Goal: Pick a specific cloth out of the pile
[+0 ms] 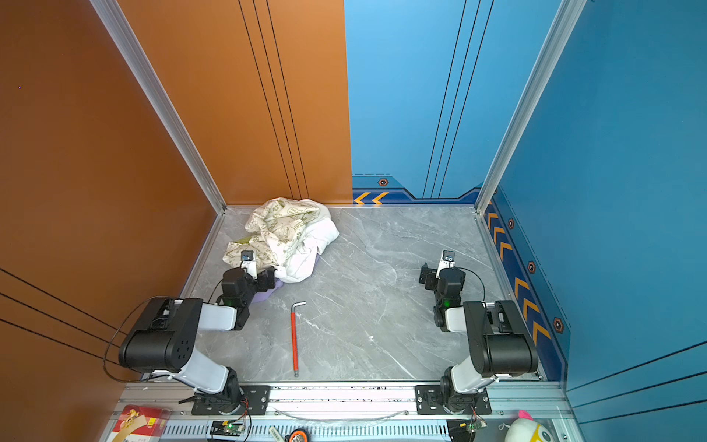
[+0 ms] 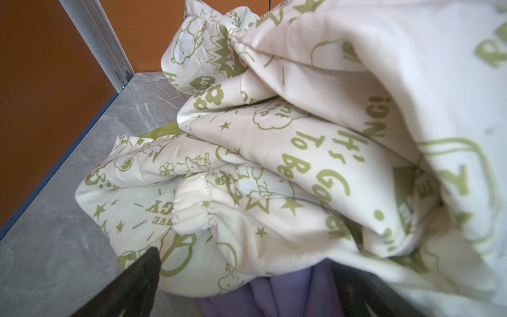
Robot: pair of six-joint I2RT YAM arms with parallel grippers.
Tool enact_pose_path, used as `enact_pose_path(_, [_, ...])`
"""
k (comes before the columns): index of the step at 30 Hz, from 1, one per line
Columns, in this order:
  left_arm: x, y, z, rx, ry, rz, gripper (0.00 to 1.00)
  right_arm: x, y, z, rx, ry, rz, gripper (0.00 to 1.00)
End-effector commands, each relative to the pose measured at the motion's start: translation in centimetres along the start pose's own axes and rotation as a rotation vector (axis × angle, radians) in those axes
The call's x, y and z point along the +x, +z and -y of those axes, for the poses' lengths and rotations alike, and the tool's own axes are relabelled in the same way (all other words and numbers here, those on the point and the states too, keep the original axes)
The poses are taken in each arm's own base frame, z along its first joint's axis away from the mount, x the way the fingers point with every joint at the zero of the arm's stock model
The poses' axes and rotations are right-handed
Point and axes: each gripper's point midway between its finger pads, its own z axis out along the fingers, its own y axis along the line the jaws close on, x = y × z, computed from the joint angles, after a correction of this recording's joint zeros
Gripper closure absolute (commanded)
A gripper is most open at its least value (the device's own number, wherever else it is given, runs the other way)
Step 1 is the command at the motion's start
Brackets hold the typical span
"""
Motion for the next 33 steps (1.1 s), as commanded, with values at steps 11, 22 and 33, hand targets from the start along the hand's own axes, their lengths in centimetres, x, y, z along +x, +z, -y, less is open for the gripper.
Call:
enact_pose_path(11, [-5.9,-5.4,-1.7,-0.103,-0.056,0.150,0.02,-4.7,-1.7,-2.9,-0.043,-0.122,-0.026,0.00])
enact_pose_path(22, [-6.7,-11.7,-4.7,-0.228,-0.161,-0.094,0.02,-9.3,-6.3,-5.2,-0.155,-0.117,0.024,0.00])
enact_pose_path(33, [-7.1,-14.2,-5.9,-0.243,-0.470,-0.093,0.02,-9.1,-6.3,-4.5,-0.187,-0.074,-0.094,0.00])
